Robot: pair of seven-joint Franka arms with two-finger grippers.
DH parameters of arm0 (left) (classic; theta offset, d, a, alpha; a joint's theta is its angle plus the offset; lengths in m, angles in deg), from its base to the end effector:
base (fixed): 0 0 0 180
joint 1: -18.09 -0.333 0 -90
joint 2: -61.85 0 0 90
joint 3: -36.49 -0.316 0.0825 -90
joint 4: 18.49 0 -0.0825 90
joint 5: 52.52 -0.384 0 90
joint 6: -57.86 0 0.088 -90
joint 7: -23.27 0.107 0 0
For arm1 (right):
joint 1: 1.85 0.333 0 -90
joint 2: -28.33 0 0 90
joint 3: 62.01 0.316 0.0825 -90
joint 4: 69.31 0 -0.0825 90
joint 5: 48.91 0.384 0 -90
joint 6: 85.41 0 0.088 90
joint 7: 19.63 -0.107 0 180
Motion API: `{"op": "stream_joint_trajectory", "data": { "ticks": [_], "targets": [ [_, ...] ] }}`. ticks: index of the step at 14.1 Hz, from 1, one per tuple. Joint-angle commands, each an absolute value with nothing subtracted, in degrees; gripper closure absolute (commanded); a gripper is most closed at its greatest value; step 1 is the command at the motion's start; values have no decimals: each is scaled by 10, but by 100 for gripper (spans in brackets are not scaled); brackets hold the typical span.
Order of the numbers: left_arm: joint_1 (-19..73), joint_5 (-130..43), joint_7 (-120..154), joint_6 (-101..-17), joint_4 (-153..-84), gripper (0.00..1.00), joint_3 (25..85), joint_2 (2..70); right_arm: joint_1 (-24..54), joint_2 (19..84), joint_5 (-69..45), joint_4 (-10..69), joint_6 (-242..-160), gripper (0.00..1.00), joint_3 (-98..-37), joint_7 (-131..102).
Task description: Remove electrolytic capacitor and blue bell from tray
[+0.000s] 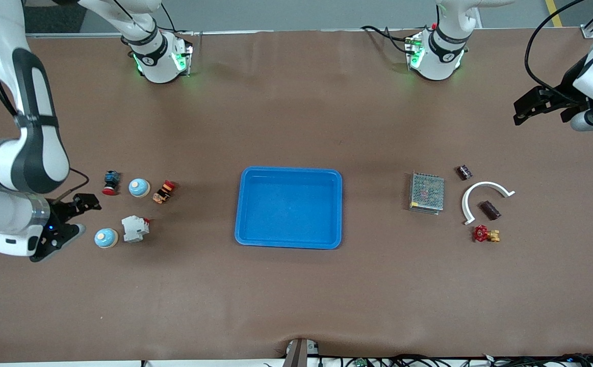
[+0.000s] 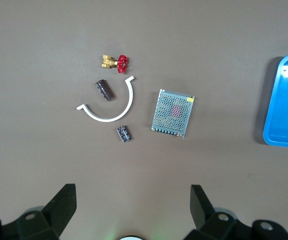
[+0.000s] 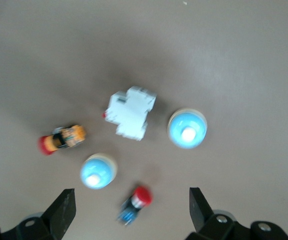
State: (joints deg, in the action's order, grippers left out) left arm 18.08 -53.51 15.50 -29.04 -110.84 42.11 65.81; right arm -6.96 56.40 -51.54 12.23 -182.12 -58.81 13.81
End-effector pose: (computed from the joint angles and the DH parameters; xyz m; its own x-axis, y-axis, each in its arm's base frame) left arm 0.5248 -0.0516 0.6378 0.9990 0.0390 -0.0228 0.0384 -0.9989 -0.0274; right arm 0.6720 -0.0329 0.3983 0.8267 0.5277 -0.1950 0.5166 -0.8493 -0.1085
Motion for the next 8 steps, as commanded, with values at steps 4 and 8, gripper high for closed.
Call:
{"op": "stream_joint_trajectory", "data": {
  "ticks": [4,8],
  "targets": [
    [180,-539,162,-276,-1088,0,420,655,-51,474,-523,87,-1750,0,-588,-100],
    [180,-540,162,-272,-1088,0,422,656,-50,416,-518,101,-1751,0,-588,-116]
  ]
}}
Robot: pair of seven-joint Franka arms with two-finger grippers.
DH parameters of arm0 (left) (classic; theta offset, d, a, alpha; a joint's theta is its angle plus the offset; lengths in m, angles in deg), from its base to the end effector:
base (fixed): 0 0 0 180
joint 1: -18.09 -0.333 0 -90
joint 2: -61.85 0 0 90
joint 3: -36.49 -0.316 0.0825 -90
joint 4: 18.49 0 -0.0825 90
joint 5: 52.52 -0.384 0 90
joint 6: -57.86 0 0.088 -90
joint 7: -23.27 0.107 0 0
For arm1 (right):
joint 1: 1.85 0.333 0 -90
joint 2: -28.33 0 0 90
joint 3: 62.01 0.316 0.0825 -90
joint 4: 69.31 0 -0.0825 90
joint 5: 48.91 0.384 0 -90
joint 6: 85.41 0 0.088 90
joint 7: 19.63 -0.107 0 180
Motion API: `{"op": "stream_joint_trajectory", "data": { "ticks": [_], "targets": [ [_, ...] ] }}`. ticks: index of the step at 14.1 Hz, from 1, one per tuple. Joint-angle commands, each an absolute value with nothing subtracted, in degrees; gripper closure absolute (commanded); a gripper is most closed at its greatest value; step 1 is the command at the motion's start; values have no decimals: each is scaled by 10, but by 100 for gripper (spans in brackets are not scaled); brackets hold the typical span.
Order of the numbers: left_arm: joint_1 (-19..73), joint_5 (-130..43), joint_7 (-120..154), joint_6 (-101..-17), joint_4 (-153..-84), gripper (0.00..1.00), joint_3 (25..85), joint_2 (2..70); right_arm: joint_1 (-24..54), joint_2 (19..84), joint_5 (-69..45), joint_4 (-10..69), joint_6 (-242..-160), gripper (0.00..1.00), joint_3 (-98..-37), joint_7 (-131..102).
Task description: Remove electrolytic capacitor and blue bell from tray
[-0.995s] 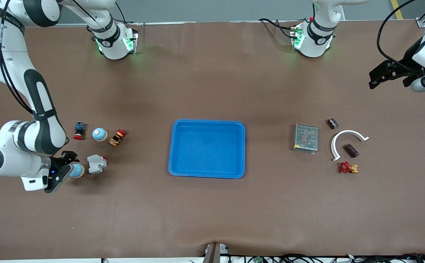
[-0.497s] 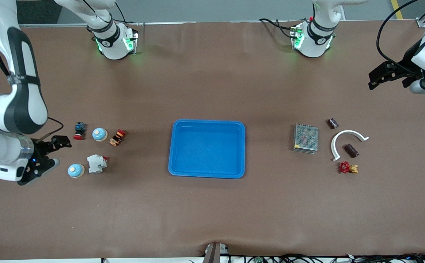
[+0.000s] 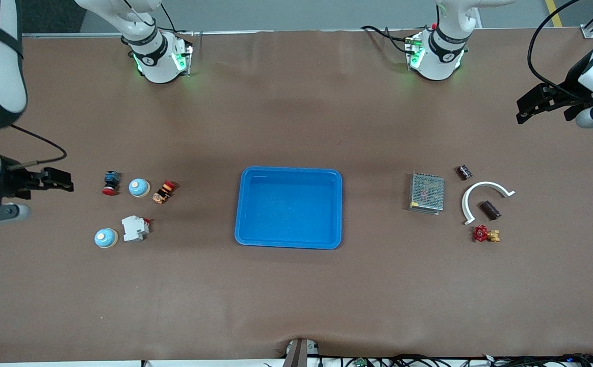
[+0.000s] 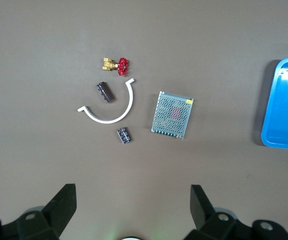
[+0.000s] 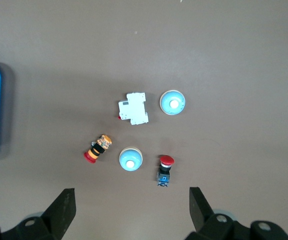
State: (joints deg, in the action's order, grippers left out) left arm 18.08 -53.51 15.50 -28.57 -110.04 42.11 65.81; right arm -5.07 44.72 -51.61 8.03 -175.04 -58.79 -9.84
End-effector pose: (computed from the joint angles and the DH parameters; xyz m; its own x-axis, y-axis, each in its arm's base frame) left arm 0.5241 -0.0515 0.6436 0.9991 0.0391 -0.0171 0.0386 -0.9989 -0.0266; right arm 0.6369 -0.0101 0.5575 0.9828 0.1685 -0.0753 0.1704 -0.9852 0.0186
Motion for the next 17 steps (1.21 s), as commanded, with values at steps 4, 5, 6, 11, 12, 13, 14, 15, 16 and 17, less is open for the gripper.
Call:
{"op": "stream_joint_trajectory", "data": {
  "ticks": [4,5,6,11,12,13,14,15,16,17],
  "targets": [
    [180,-540,161,-272,-1088,0,420,655,-54,307,-515,235,-1819,0,-589,-153],
    [179,-540,162,-272,-1088,0,420,655,-56,295,-508,253,-1830,0,-591,-153],
    [178,-540,162,-272,-1088,0,419,655,-61,291,-500,256,-1831,0,-592,-153],
    [178,-540,161,-272,-1089,0,420,653,-74,282,-494,221,-1820,0,-594,-185],
    [178,-540,161,-273,-1089,0,420,652,-75,284,-494,212,-1813,0,-593,-190],
    [179,-540,161,-276,-1088,0,420,651,-72,284,-495,212,-1813,0,-592,-185],
    [179,-540,160,-280,-1088,0,420,650,-74,284,-495,212,-1813,0,-592,-182],
    [179,-540,161,-284,-1088,0,420,646,-76,285,-493,207,-1813,0,-592,-185],
    [179,-539,161,-285,-1088,0,422,646,-73,284,-494,199,-1810,0,-592,-188],
    [180,-539,160,-285,-1088,0,422,644,-73,284,-495,198,-1808,0,-592,-189]
  ]
}}
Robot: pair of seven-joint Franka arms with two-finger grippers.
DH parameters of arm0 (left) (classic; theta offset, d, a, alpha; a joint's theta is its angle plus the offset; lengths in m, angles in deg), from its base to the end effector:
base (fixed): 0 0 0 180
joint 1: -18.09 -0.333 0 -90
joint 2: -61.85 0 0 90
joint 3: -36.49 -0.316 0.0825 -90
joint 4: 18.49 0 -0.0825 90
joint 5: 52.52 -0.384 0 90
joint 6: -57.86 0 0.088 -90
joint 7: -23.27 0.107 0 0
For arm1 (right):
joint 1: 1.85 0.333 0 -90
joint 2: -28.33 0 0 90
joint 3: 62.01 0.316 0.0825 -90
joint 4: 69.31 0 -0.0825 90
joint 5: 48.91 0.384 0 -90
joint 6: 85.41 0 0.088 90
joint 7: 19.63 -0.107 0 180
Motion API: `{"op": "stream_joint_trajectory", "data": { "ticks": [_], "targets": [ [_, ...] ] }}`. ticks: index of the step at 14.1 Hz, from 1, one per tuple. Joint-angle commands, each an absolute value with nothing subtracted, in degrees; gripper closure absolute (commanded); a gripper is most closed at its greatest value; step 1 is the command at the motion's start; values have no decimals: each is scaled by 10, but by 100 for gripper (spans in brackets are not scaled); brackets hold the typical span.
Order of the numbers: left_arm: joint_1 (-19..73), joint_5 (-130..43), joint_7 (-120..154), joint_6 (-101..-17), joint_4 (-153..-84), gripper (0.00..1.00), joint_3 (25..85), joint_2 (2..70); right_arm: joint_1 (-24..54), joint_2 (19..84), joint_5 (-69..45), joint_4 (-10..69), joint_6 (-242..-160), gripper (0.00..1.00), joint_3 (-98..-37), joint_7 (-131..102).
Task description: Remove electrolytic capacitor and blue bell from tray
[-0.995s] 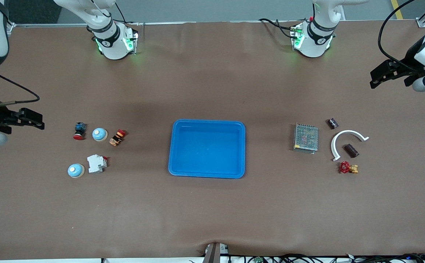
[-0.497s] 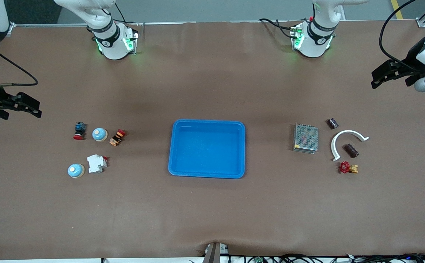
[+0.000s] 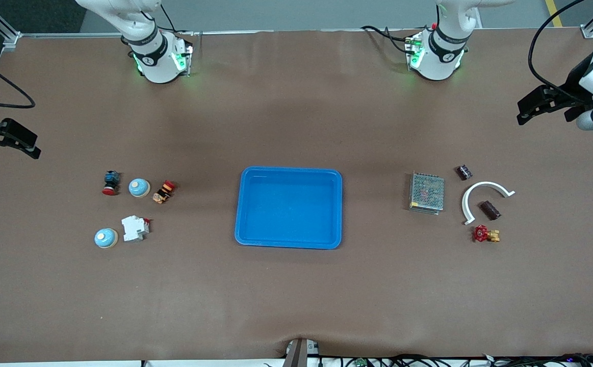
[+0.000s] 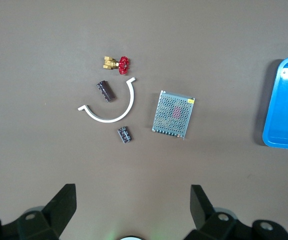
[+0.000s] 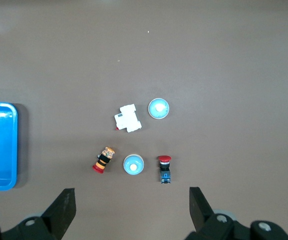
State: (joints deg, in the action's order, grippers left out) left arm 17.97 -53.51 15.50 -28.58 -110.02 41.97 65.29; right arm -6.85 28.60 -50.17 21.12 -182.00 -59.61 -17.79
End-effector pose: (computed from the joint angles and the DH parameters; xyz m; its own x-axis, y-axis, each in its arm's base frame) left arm 0.5271 -0.0492 0.6390 0.9987 0.0435 -0.0257 0.0428 -0.9987 -0.0267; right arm 0.5668 -0.0279 0.6290 0.9947 -0.0105 0.1018 -0.0132 -0.9996 0.0251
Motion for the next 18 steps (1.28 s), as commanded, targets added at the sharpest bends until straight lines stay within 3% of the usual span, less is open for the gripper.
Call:
{"op": "stream_joint_trajectory", "data": {
  "ticks": [1,6,18],
  "targets": [
    [181,-539,160,-286,-1088,0,422,642,-75,284,-494,196,-1808,0,-592,-188],
    [178,-539,161,-285,-1088,0,422,646,-72,272,-493,196,-1759,0,-588,-190],
    [177,-540,168,-277,-1074,0,416,650,-69,271,-494,195,-1750,0,-586,-190]
  ]
}}
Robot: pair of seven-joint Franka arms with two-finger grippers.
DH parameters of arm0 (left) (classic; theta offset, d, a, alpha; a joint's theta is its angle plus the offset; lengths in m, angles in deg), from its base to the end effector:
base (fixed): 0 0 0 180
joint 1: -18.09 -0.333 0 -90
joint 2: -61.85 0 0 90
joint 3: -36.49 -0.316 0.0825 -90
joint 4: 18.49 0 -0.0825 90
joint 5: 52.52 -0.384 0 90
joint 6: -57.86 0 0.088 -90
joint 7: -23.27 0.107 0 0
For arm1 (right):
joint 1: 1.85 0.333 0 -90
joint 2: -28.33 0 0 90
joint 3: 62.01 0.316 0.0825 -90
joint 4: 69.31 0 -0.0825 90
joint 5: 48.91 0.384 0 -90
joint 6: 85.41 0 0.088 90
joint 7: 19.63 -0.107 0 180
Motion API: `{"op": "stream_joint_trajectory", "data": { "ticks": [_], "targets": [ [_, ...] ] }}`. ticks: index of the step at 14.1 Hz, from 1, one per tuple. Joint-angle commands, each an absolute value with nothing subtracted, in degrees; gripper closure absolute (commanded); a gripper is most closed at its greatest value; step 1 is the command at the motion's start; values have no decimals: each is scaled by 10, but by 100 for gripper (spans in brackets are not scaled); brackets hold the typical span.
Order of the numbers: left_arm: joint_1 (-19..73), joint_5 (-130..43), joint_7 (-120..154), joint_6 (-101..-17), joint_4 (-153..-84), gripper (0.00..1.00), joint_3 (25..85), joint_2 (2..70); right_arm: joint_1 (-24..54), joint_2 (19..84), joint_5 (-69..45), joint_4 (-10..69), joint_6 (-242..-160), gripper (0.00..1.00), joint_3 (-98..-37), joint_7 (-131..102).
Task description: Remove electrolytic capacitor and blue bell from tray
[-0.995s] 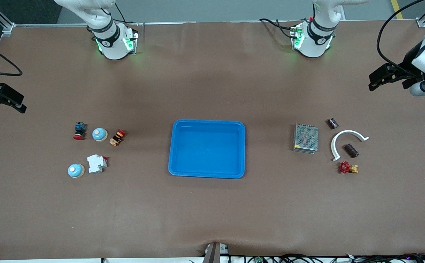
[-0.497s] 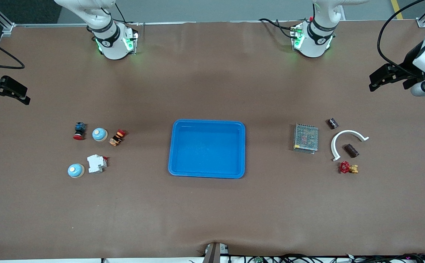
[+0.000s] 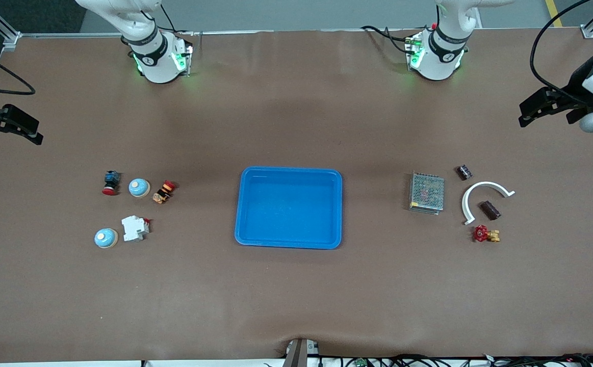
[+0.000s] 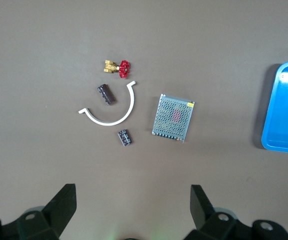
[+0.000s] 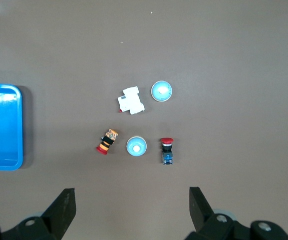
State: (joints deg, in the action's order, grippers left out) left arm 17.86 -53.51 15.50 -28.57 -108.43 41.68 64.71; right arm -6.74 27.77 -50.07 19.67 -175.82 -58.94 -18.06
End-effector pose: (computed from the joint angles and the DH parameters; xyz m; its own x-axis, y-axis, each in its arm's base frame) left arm 0.5308 -0.0455 0.6466 0.9987 0.0502 -0.0085 0.0500 -0.9985 -0.0231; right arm 0.5523 -0.0195 0.6390 0.9994 -0.0042 0.0341 -0.0049 -0.9998 0.0217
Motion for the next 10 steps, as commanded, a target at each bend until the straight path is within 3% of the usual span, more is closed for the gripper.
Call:
{"op": "stream_joint_trajectory", "data": {
  "ticks": [1,10],
  "targets": [
    [177,-544,168,-277,-1074,0,417,650,-68,271,-494,196,-1747,0,-586,-190],
    [181,-550,169,-264,-1072,0,430,650,-67,271,-466,195,-1700,0,-587,-213]
  ]
}}
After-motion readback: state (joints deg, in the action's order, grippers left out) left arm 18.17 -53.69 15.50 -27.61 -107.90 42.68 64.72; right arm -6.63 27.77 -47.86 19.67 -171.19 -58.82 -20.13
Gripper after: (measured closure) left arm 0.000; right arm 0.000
